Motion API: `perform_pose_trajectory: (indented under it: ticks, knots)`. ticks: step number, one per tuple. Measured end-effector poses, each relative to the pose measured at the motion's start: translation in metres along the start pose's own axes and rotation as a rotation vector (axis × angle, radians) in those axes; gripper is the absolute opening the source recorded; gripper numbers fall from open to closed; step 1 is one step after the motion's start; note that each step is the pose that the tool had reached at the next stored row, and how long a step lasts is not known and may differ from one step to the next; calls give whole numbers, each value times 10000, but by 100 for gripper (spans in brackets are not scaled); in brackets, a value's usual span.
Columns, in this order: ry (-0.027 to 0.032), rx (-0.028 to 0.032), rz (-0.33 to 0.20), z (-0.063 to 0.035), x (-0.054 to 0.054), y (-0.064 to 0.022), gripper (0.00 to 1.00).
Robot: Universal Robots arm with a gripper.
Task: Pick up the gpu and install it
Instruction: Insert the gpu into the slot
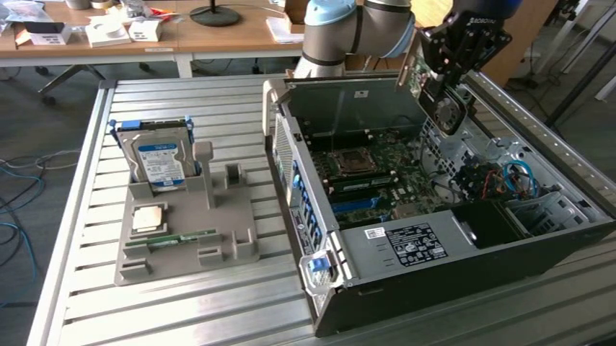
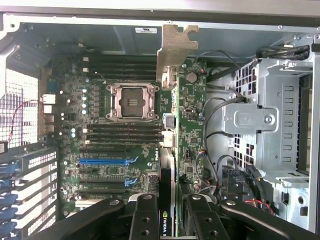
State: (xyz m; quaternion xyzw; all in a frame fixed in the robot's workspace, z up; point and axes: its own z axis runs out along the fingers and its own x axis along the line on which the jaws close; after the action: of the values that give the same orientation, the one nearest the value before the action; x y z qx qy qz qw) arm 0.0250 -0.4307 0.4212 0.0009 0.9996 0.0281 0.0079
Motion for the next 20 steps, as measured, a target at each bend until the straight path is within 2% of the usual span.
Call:
perform_pose_trajectory:
  ticks: [8,20]
  knots:
    - [47,-1,-834,1,0,0,26]
    - [155,78,-2692,5,1,0,26]
